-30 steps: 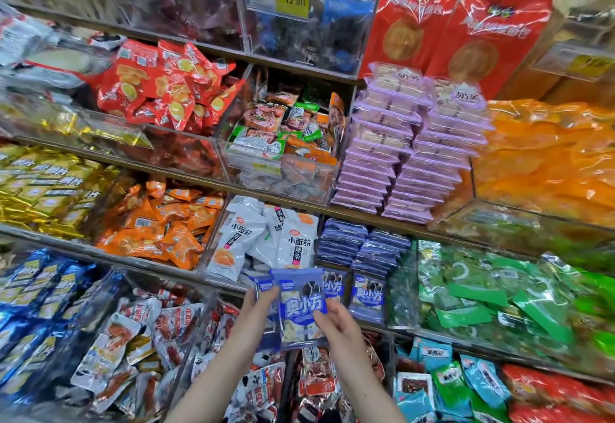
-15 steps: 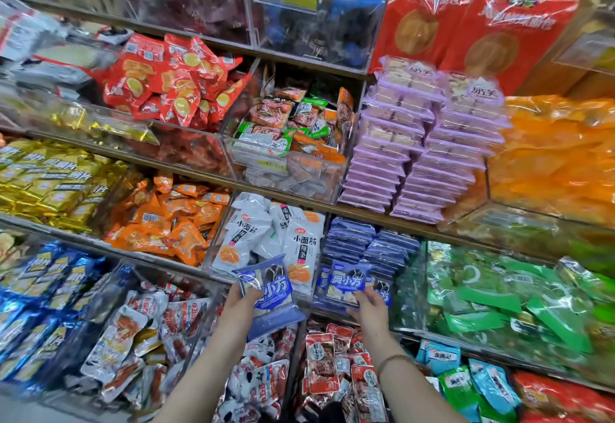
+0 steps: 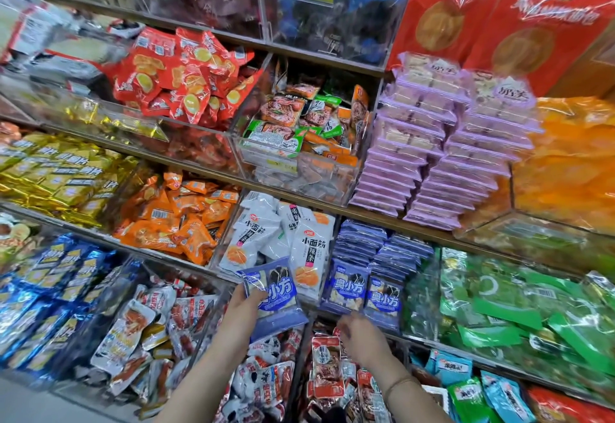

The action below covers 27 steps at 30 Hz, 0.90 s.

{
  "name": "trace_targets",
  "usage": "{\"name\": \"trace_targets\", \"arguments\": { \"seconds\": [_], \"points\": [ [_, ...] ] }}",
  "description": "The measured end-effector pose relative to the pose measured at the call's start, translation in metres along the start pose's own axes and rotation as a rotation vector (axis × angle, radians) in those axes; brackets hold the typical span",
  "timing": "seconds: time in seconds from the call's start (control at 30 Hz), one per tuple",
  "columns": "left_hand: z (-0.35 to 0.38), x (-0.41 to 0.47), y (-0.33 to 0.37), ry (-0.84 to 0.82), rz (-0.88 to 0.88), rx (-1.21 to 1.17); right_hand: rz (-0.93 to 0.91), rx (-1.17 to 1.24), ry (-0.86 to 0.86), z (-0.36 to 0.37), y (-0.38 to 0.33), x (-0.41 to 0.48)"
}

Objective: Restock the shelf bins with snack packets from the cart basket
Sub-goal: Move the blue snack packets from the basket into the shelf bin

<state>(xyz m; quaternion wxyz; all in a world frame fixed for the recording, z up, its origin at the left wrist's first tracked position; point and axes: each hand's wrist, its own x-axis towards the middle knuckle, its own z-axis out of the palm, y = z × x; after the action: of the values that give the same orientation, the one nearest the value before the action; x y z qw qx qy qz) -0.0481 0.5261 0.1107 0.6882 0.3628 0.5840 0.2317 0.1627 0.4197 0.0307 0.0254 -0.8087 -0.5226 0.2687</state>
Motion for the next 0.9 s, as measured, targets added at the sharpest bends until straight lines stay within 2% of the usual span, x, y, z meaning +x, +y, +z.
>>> {"name": "trace_targets", "arguments": {
  "seconds": [0.07,0.27,0.47,0.53,0.67,0.73,0.8,0.87,0.9],
  "points": [
    [0.0,0.001,0.0,-0.001,0.011,0.004,0.001,-0.068,-0.125,0.0,-0.005,0.006],
    [-0.001,0.006,0.001,0.021,0.006,-0.011,0.024,-0.11,-0.117,-0.009,-0.012,0.031],
    [0.004,0.005,0.002,-0.016,0.031,0.01,0.055,0.016,-0.225,-0.025,-0.013,0.034],
    [0.009,0.003,0.003,-0.049,0.036,0.013,0.076,0.319,-0.177,-0.031,-0.022,0.019],
    [0.026,-0.004,0.004,-0.161,0.082,0.023,0.116,1.338,-0.136,-0.043,-0.042,-0.026],
    [0.038,-0.009,0.003,-0.236,0.112,0.088,0.101,1.58,-0.123,-0.042,-0.046,-0.044],
    [0.05,-0.016,0.002,-0.34,0.186,0.215,0.189,1.743,-0.019,-0.036,-0.044,-0.054],
    [0.058,-0.021,-0.001,-0.39,0.324,0.409,0.277,1.907,0.074,-0.031,-0.036,-0.058],
    [0.058,-0.022,-0.003,-0.36,0.443,0.538,0.307,1.954,0.098,-0.031,-0.031,-0.059]
  ]
}}
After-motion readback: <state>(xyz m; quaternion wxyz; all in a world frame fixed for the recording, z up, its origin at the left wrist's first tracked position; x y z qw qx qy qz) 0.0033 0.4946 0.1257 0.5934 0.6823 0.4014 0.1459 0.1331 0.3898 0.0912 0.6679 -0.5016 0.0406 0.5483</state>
